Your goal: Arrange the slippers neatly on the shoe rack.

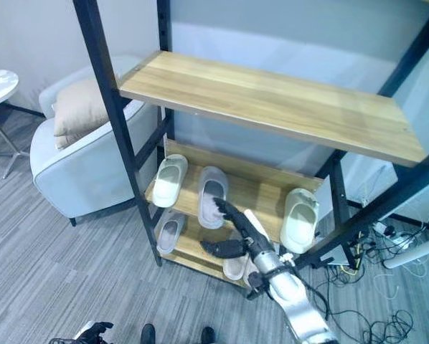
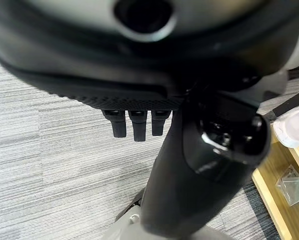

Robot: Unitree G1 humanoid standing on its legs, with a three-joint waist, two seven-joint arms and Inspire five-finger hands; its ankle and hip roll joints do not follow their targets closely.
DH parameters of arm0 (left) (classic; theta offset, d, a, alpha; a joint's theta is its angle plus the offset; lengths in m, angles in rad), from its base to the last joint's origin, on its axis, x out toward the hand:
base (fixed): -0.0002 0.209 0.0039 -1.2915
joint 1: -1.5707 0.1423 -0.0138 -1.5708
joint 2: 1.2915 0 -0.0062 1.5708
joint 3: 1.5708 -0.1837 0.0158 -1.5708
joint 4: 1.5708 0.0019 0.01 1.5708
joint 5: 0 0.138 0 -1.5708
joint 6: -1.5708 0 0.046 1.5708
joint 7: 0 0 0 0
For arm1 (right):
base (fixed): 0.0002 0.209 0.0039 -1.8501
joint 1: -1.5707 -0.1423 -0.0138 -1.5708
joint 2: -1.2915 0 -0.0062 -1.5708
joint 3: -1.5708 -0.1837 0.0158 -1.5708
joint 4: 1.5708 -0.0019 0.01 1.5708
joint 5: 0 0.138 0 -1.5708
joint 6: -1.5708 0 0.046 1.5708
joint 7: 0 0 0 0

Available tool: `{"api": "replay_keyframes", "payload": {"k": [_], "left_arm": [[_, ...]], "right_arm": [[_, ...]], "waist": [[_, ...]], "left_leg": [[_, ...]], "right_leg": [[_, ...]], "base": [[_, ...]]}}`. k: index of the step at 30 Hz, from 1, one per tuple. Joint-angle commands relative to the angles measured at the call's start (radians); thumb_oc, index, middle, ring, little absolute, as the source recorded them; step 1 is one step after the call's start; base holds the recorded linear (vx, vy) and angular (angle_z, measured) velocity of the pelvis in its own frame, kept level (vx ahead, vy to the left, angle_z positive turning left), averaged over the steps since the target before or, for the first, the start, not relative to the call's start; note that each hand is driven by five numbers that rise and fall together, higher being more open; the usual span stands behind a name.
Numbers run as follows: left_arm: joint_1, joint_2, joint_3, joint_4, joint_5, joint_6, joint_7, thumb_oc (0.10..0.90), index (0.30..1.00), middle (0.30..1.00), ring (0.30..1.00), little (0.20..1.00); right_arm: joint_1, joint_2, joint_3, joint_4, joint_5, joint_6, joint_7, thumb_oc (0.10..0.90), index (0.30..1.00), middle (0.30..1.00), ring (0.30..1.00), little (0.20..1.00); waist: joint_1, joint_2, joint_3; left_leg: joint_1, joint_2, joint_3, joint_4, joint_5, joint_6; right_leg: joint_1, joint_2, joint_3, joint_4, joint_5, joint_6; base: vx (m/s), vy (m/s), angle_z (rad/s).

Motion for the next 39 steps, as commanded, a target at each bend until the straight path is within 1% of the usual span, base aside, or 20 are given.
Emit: {"api": "replay_keyframes", "payload": {"k": [1,5,6,7,8,10,11,12,13,16,19,23,29,32,39], "left_arm": [[-0.056,-0.056,-0.069,0.023,0.026,-0.043,-0.015,0.8,0.9,0.9,0.9,0.9],[-0.055,-0.055,-0.074,0.038,0.023,-0.034,-0.003,0.8,0.9,0.9,0.9,0.9],[-0.055,-0.055,-0.074,0.038,0.023,-0.034,-0.003,0.8,0.9,0.9,0.9,0.9],[-0.055,-0.049,-0.067,0.032,0.019,-0.032,0.003,0.8,0.9,0.9,0.9,0.9],[-0.049,-0.047,-0.067,0.034,0.021,-0.034,0.007,0.8,0.9,0.9,0.9,0.9],[-0.046,-0.046,-0.066,0.035,0.024,-0.035,0.01,0.8,0.9,0.9,0.9,0.9],[-0.046,-0.046,-0.066,0.035,0.024,-0.035,0.01,0.8,0.9,0.9,0.9,0.9],[-0.044,-0.046,-0.069,0.034,0.029,-0.036,0.015,0.8,0.9,0.9,0.9,0.9],[-0.043,-0.047,-0.073,0.032,0.033,-0.037,0.017,0.8,0.9,0.9,0.9,0.9],[-0.049,-0.045,-0.091,0.027,0.031,-0.037,0.029,0.8,0.9,0.9,0.9,0.9],[-0.06,-0.042,-0.112,0.022,0.02,-0.041,0.041,0.8,0.9,0.9,0.9,0.9],[-0.073,-0.041,-0.116,0.027,0.002,-0.041,0.049,0.8,0.9,0.9,0.9,0.9],[-0.082,-0.039,-0.11,0.032,-0.016,-0.042,0.059,0.8,0.9,0.9,0.9,0.9],[-0.088,-0.04,-0.098,0.03,-0.029,-0.043,0.066,0.8,0.9,0.9,0.9,0.9],[-0.087,-0.048,-0.08,0.031,-0.029,-0.04,0.073,0.8,0.9,0.9,0.9,0.9]], "right_arm": [[-0.204,0.005,-0.071,-0.008,-0.046,-0.09,-0.142,0.8,0.9,0.9,0.9,0.9],[-0.287,0.024,-0.081,0.121,-0.041,-0.075,-0.23,0.8,0.9,0.9,0.9,0.9],[-0.287,0.024,-0.081,0.121,-0.041,-0.075,-0.23,0.8,0.9,0.9,0.9,0.9],[-0.296,0.022,-0.086,0.161,-0.045,-0.061,-0.241,0.8,0.9,0.9,0.9,0.9],[-0.294,0.027,-0.099,0.185,-0.036,-0.064,-0.256,0.8,0.9,0.9,0.9,0.9],[-0.301,0.021,-0.113,0.213,-0.082,-0.056,-0.293,0.8,0.9,0.9,0.9,0.9],[-0.302,0.022,-0.113,0.213,-0.083,-0.057,-0.294,0.8,0.9,0.9,0.9,0.9],[-0.31,0.015,-0.137,0.244,-0.136,-0.045,-0.35,0.8,0.9,0.9,0.9,0.9],[-0.318,0.013,-0.148,0.274,-0.154,-0.036,-0.379,0.8,0.9,0.9,0.9,0.9],[-0.384,0.005,-0.152,0.403,-0.168,-0.003,-0.453,0.8,0.9,0.9,0.9,0.9],[-0.47,-0.014,-0.133,0.513,-0.129,0.014,-0.475,0.8,0.9,0.9,0.9,0.9],[-0.53,-0.02,-0.107,0.586,-0.087,0.008,-0.467,0.8,0.9,0.9,0.9,0.9],[-0.561,-0.023,-0.097,0.585,-0.028,-0.007,-0.45,0.8,0.9,0.9,0.9,0.9],[-0.549,-0.017,-0.111,0.524,-0.008,-0.026,-0.451,0.8,0.9,0.9,0.9,0.9],[-0.484,-0.007,-0.147,0.444,-0.044,-0.018,-0.466,0.8,0.9,0.9,0.9,0.9]], "waist": [[0.056,-0.005,0.012],[0.077,-0.009,0.015],[0.077,-0.009,0.015],[0.09,-0.011,0.018],[0.1,-0.013,0.017],[0.11,-0.015,0.016],[0.11,-0.015,0.016],[0.117,-0.016,0.016],[0.121,-0.017,0.015],[0.132,-0.02,0.021],[0.142,-0.02,0.034],[0.149,-0.019,0.044],[0.154,-0.013,0.047],[0.153,-0.011,0.05],[0.146,-0.019,0.042]], "left_leg": [[0.036,-0.022,-0.006,0.009,-0.158,0.024],[0.027,-0.024,-0.013,0.009,-0.154,0.022],[0.027,-0.024,-0.013,0.009,-0.154,0.022],[0.02,-0.024,-0.018,0.009,-0.152,0.021],[0.016,-0.024,-0.024,0.009,-0.151,0.019],[0.012,-0.025,-0.032,0.009,-0.152,0.018],[0.012,-0.025,-0.032,0.009,-0.152,0.018],[0.01,-0.026,-0.04,0.009,-0.153,0.018],[0.009,-0.027,-0.044,0.009,-0.153,0.018],[0.0,-0.029,-0.052,0.009,-0.15,0.017],[-0.021,-0.033,-0.054,0.009,-0.144,0.015],[-0.039,-0.036,-0.056,0.009,-0.139,0.013],[-0.061,-0.04,-0.062,0.009,-0.133,0.011],[-0.07,-0.042,-0.07,0.009,-0.132,0.008],[-0.063,-0.046,-0.079,0.009,-0.139,0.01]], "right_leg": [[0.033,-0.009,0.014,0.013,-0.136,0.058],[0.024,-0.008,0.004,0.013,-0.133,0.058],[0.024,-0.008,0.004,0.013,-0.132,0.058],[0.017,-0.008,-0.004,0.013,-0.132,0.059],[0.015,-0.007,-0.012,0.013,-0.134,0.06],[0.014,-0.008,-0.02,0.013,-0.136,0.062],[0.014,-0.008,-0.02,0.013,-0.136,0.062],[0.015,-0.009,-0.026,0.013,-0.138,0.062],[0.015,-0.009,-0.03,0.013,-0.138,0.062],[0.009,-0.009,-0.037,0.013,-0.138,0.063],[-0.007,-0.01,-0.042,0.013,-0.136,0.062],[-0.023,-0.013,-0.045,0.013,-0.131,0.064],[-0.045,-0.015,-0.05,0.013,-0.13,0.064],[-0.054,-0.017,-0.055,0.013,-0.13,0.063],[-0.046,-0.019,-0.06,0.013,-0.135,0.063]], "base": [[0.05,0.021,0.02],[0.03,0.026,0.05],[0.01,0.017,0.1],[0.03,0.013,0.18],[0.04,0.016,0.32],[0.03,0.01,0.32],[0.04,0.013,0.14],[0.04,0.01,0.09],[0.05,0.011,0.04],[0.01,0.006,0.08],[-0.02,0.005,0.12],[-0.01,0.005,0.01],[0.0,0.01,0.01],[0.01,0.02,0.07],[0.02,0.006,0.07]]}}
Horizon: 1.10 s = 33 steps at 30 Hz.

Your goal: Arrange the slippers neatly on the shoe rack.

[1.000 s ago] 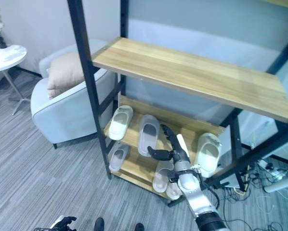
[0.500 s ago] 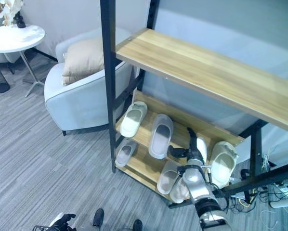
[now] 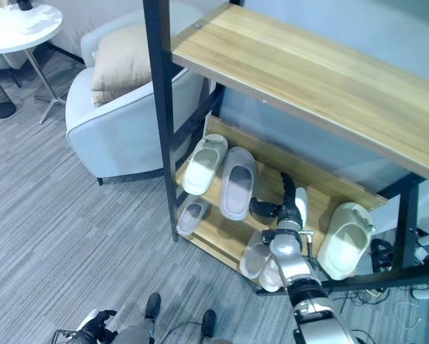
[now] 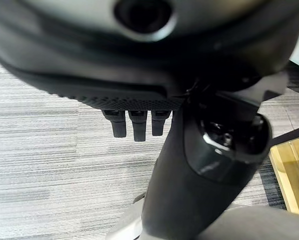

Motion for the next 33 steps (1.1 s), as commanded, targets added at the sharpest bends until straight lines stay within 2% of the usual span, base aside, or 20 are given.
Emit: {"api": "replay_keyframes", "payload": {"k": [1,7,11,13,18,22,29,33], "left_arm": [[-0.047,-0.053,-0.044,0.04,-0.007,-0.023,0.021,0.8,0.9,0.9,0.9,0.9],[-0.041,-0.063,-0.028,0.029,0.002,-0.019,0.02,0.8,0.9,0.9,0.9,0.9],[-0.037,-0.066,-0.027,0.025,0.013,-0.018,0.016,0.8,0.9,0.9,0.9,0.9],[-0.034,-0.066,-0.03,0.026,0.014,-0.016,0.014,0.8,0.9,0.9,0.9,0.9],[-0.027,-0.062,-0.037,0.027,0.002,-0.012,0.011,0.8,0.9,0.9,0.9,0.9],[-0.022,-0.06,-0.042,0.029,-0.003,-0.011,0.013,0.8,0.9,0.9,0.9,0.9],[-0.005,-0.055,-0.036,0.036,-0.009,-0.011,0.02,0.8,0.9,0.9,0.9,0.9],[0.01,-0.049,-0.04,0.042,-0.008,-0.015,0.024,0.8,0.9,0.9,0.9,0.9]], "right_arm": [[-0.04,-0.063,-0.085,-0.156,-0.037,-0.083,-0.053,0.8,0.9,0.9,0.9,0.9],[0.082,-0.063,-0.152,-0.259,-0.167,-0.02,-0.096,0.8,0.9,0.9,0.9,0.9],[0.121,-0.052,-0.179,-0.315,-0.202,-0.015,-0.105,0.8,0.9,0.9,0.9,0.9],[0.116,-0.032,-0.176,-0.337,-0.167,-0.035,-0.099,0.8,0.9,0.9,0.9,0.9],[0.078,0.013,-0.152,-0.312,0.013,-0.109,-0.058,0.8,0.9,0.9,0.9,0.9],[0.031,0.029,-0.132,-0.273,0.102,-0.135,-0.041,0.8,0.9,0.9,0.9,0.9],[-0.002,0.025,-0.119,-0.231,0.134,-0.14,-0.033,0.8,0.9,0.9,0.9,0.9],[-0.04,0.002,-0.104,-0.112,0.133,-0.123,-0.033,0.8,0.9,0.9,0.9,0.9]], "waist": [[0.032,-0.007,-0.018],[0.016,-0.016,-0.028],[0.009,-0.019,-0.032],[0.008,-0.021,-0.033],[0.015,-0.021,-0.033],[0.025,-0.021,-0.032],[0.04,-0.019,-0.033],[0.059,-0.014,-0.032]], "left_leg": [[0.068,-0.034,0.02,0.004,-0.168,0.023],[0.092,-0.033,0.019,0.004,-0.18,0.027],[0.106,-0.03,0.021,0.004,-0.187,0.029],[0.11,-0.029,0.025,0.004,-0.188,0.03],[0.114,-0.028,0.026,0.004,-0.188,0.028],[0.112,-0.028,0.024,0.004,-0.186,0.027],[0.102,-0.03,0.017,0.004,-0.182,0.023],[0.083,-0.037,0.003,0.004,-0.175,0.021]], "right_leg": [[0.032,-0.023,0.048,0.013,-0.136,0.062],[0.055,-0.023,0.042,0.013,-0.143,0.061],[0.064,-0.022,0.045,0.013,-0.145,0.061],[0.067,-0.022,0.045,0.013,-0.145,0.06],[0.069,-0.021,0.045,0.013,-0.146,0.058],[0.067,-0.021,0.041,0.013,-0.146,0.058],[0.059,-0.022,0.028,0.013,-0.147,0.059],[0.048,-0.024,0.014,0.013,-0.142,0.06]], "base": [[0.04,-0.002,0.01],[0.03,-0.005,0.01],[0.01,-0.008,-0.01],[0.01,-0.003,-0.02],[0.0,0.0,0.0],[0.0,0.0,0.0],[0.0,0.002,0.01],[0.0,0.02,0.09]]}}
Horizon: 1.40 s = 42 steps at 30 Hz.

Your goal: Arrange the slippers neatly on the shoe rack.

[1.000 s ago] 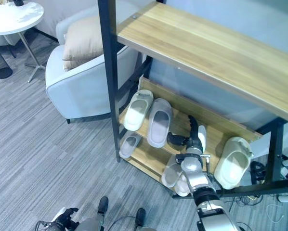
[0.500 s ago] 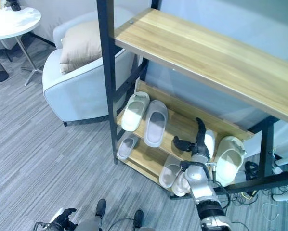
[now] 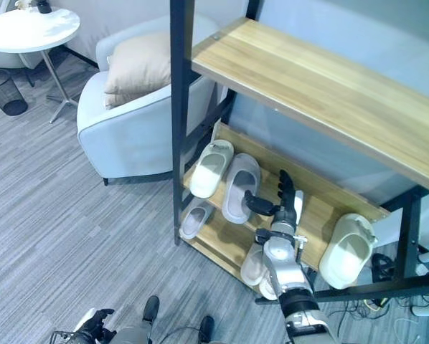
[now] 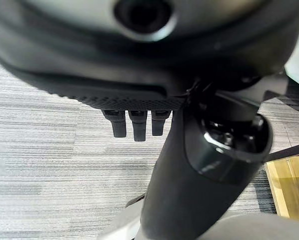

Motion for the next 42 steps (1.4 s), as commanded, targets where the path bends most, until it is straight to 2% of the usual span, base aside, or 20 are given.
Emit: {"api": "replay_keyframes", "payload": {"k": [1,5,14,20,21,22,23,26,30,31,32,33,42], "left_arm": [[-0.008,-0.062,-0.049,0.067,0.001,-0.017,0.006,0.8,0.9,0.9,0.9,0.9],[-0.014,-0.06,-0.05,0.078,-0.008,-0.014,0.016,0.8,0.9,0.9,0.9,0.9],[-0.017,-0.067,-0.05,0.079,-0.02,-0.018,0.031,0.8,0.9,0.9,0.9,0.9],[-0.017,-0.065,-0.057,0.074,-0.011,-0.024,0.036,0.8,0.9,0.9,0.9,0.9],[-0.016,-0.063,-0.061,0.076,-0.007,-0.024,0.037,0.8,0.9,0.9,0.9,0.9],[-0.015,-0.063,-0.061,0.077,-0.005,-0.024,0.038,0.8,0.9,0.9,0.9,0.9],[-0.015,-0.064,-0.062,0.079,-0.004,-0.024,0.039,0.8,0.9,0.9,0.9,0.9],[-0.013,-0.065,-0.063,0.078,-0.003,-0.027,0.042,0.8,0.9,0.9,0.9,0.9],[-0.013,-0.066,-0.064,0.076,-0.003,-0.029,0.046,0.8,0.9,0.9,0.9,0.9],[-0.013,-0.066,-0.064,0.076,-0.003,-0.029,0.045,0.8,0.9,0.9,0.9,0.9],[-0.013,-0.066,-0.065,0.076,-0.002,-0.029,0.045,0.8,0.9,0.9,0.9,0.9],[-0.013,-0.067,-0.063,0.076,-0.002,-0.028,0.047,0.8,0.9,0.9,0.9,0.9],[-0.013,-0.069,-0.033,0.078,-0.006,-0.022,0.052,0.8,0.9,0.9,0.9,0.9]], "right_arm": [[-0.11,-0.088,-0.034,-0.021,-0.008,-0.08,-0.017,0.8,0.9,0.9,0.9,0.9],[-0.163,-0.094,-0.006,0.045,-0.005,-0.074,-0.021,0.8,0.9,0.9,0.9,0.9],[-0.18,-0.103,-0.011,0.032,-0.02,-0.077,-0.052,0.8,0.9,0.9,0.9,0.9],[-0.204,-0.149,-0.017,0.073,-0.044,-0.078,-0.067,0.8,0.9,0.9,0.9,0.9],[-0.22,-0.167,-0.013,0.093,-0.048,-0.075,-0.07,0.598,0.596,0.596,0.596,0.596],[-0.225,-0.174,-0.012,0.097,-0.053,-0.073,-0.073,0.588,0.582,0.582,0.582,0.582],[-0.23,-0.179,-0.011,0.1,-0.059,-0.072,-0.077,0.56,0.54,0.54,0.54,0.54],[-0.235,-0.191,-0.013,0.116,-0.076,-0.068,-0.092,0.524,0.486,0.486,0.486,0.486],[-0.234,-0.195,-0.016,0.119,-0.08,-0.066,-0.097,0.521,0.481,0.481,0.481,0.481],[-0.233,-0.194,-0.018,0.121,-0.081,-0.067,-0.098,0.452,0.378,0.378,0.378,0.378],[-0.232,-0.194,-0.019,0.12,-0.08,-0.067,-0.1,0.438,0.356,0.356,0.356,0.356],[-0.228,-0.193,-0.021,0.115,-0.081,-0.068,-0.101,0.4,0.3,0.3,0.3,0.3],[-0.125,-0.199,-0.1,0.067,-0.088,-0.07,-0.125,0.4,0.3,0.3,0.3,0.3]], "waist": [[0.015,0.02,-0.032],[0.023,0.023,-0.031],[0.035,0.018,-0.033],[0.04,0.02,-0.031],[0.041,0.02,-0.032],[0.042,0.02,-0.031],[0.042,0.02,-0.032],[0.043,0.022,-0.031],[0.042,0.024,-0.031],[0.042,0.024,-0.03],[0.042,0.025,-0.03],[0.041,0.026,-0.03],[0.024,0.027,-0.033]], "left_leg": [[0.05,-0.026,0.016,0.005,-0.171,0.025],[0.03,-0.031,0.009,0.005,-0.161,0.022],[0.003,-0.034,-0.003,0.005,-0.154,0.017],[-0.006,-0.036,-0.01,0.005,-0.151,0.016],[-0.009,-0.037,-0.011,0.005,-0.151,0.015],[-0.01,-0.037,-0.011,0.005,-0.15,0.015],[-0.012,-0.038,-0.011,0.005,-0.15,0.015],[-0.014,-0.038,-0.011,0.005,-0.149,0.015],[-0.014,-0.039,-0.013,0.005,-0.149,0.015],[-0.014,-0.039,-0.014,0.005,-0.149,0.015],[-0.015,-0.039,-0.015,0.005,-0.149,0.015],[-0.015,-0.038,-0.015,0.005,-0.149,0.015],[0.006,-0.036,-0.018,0.005,-0.161,0.016]], "right_leg": [[0.006,-0.022,0.027,0.013,-0.136,0.056],[-0.013,-0.025,0.019,0.013,-0.131,0.057],[-0.037,-0.029,0.005,0.013,-0.127,0.055],[-0.043,-0.032,-0.001,0.013,-0.128,0.057],[-0.046,-0.033,-0.003,0.013,-0.128,0.057],[-0.048,-0.033,-0.003,0.013,-0.127,0.057],[-0.05,-0.033,-0.002,0.013,-0.126,0.057],[-0.053,-0.033,-0.005,0.013,-0.125,0.057],[-0.052,-0.034,-0.006,0.013,-0.126,0.057],[-0.051,-0.034,-0.007,0.013,-0.127,0.057],[-0.052,-0.034,-0.007,0.013,-0.128,0.056],[-0.052,-0.034,-0.008,0.013,-0.128,0.056],[-0.032,-0.032,-0.008,0.013,-0.134,0.055]], "base": [[0.0,0.019,0.18],[0.0,0.016,0.09],[0.0,0.015,0.05],[0.0,0.002,0.02],[0.01,0.002,0.04],[0.0,0.0,0.0],[0.0,0.0,0.0],[0.0,0.0,0.0],[0.0,0.0,0.0],[0.0,0.0,0.0],[0.0,0.0,0.0],[0.0,0.0,0.0],[0.0,0.0,0.0]]}}
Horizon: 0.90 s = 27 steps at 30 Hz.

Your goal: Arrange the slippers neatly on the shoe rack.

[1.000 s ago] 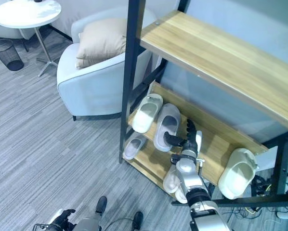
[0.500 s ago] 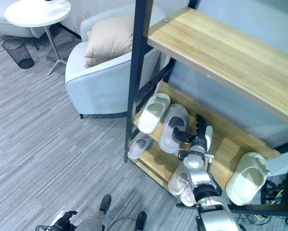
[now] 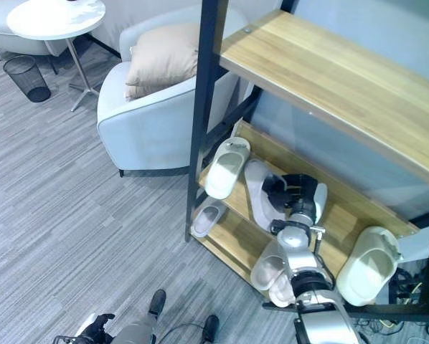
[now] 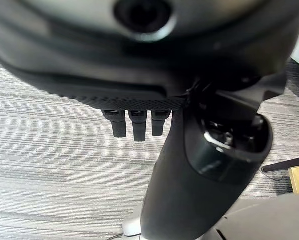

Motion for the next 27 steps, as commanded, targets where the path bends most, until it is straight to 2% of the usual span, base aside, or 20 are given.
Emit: {"api": "replay_keyframes", "payload": {"k": [1,6,10,12,17,22,27], "left_arm": [[-0.017,-0.04,-0.021,0.051,-0.005,-0.019,0.014,0.8,0.9,0.9,0.9,0.9],[-0.018,-0.041,0.009,0.055,-0.002,-0.011,0.011,0.8,0.9,0.9,0.9,0.9],[-0.008,-0.052,0.017,0.056,-0.002,-0.007,0.001,0.8,0.9,0.9,0.9,0.9],[-0.003,-0.063,0.024,0.055,-0.008,-0.003,-0.005,0.8,0.9,0.9,0.9,0.9],[0.003,-0.073,0.042,0.05,-0.013,0.005,-0.024,0.8,0.9,0.9,0.9,0.9],[0.009,-0.082,0.053,0.045,-0.027,-0.002,-0.047,0.8,0.9,0.9,0.9,0.9],[0.002,-0.085,0.064,0.052,-0.009,-0.01,-0.076,0.8,0.9,0.9,0.9,0.9]], "right_arm": [[-0.003,-0.109,-0.087,-0.07,-0.042,-0.077,-0.056,0.4,0.3,0.3,0.3,0.3],[0.107,-0.089,-0.145,-0.185,-0.066,-0.087,-0.055,0.4,0.3,0.3,0.3,0.3],[0.181,-0.046,-0.177,-0.263,-0.066,-0.1,-0.051,0.4,0.3,0.3,0.3,0.3],[0.24,-0.002,-0.181,-0.332,-0.039,-0.126,-0.018,0.4,0.3,0.3,0.3,0.3],[0.353,0.055,-0.144,-0.462,0.038,-0.145,0.118,0.4,0.3,0.3,0.3,0.3],[0.458,0.095,-0.109,-0.59,0.173,-0.184,0.264,0.4,0.3,0.3,0.3,0.3],[0.531,0.056,-0.062,-0.739,0.195,-0.199,0.398,0.4,0.3,0.3,0.3,0.3]], "waist": [[-0.003,0.002,-0.012],[-0.027,0.002,-0.016],[-0.043,0.007,-0.024],[-0.063,0.014,-0.031],[-0.095,0.027,-0.041],[-0.123,0.034,-0.042],[-0.143,0.034,-0.03]], "left_leg": [[0.083,-0.03,0.028,0.003,-0.179,0.013],[0.108,-0.024,0.039,0.003,-0.189,0.014],[0.128,-0.02,0.046,0.003,-0.195,0.016],[0.145,-0.014,0.056,0.003,-0.199,0.017],[0.171,-0.003,0.071,0.003,-0.201,0.013],[0.193,0.01,0.083,0.003,-0.199,0.008],[0.196,0.023,0.091,0.003,-0.186,-0.001]], "right_leg": [[0.024,-0.027,0.035,0.013,-0.133,0.052],[0.046,-0.022,0.044,0.013,-0.138,0.049],[0.062,-0.019,0.05,0.013,-0.143,0.046],[0.079,-0.017,0.055,0.013,-0.148,0.041],[0.103,-0.012,0.059,0.013,-0.155,0.033],[0.121,-0.001,0.072,0.013,-0.16,0.022],[0.122,0.012,0.077,0.013,-0.16,0.016]], "base": [[0.0,0.0,0.0],[0.0,0.0,0.0],[-0.02,-0.019,-0.03],[-0.04,-0.038,-0.09],[-0.04,-0.033,-0.15],[-0.05,-0.045,-0.13],[-0.07,-0.056,-0.04]]}}
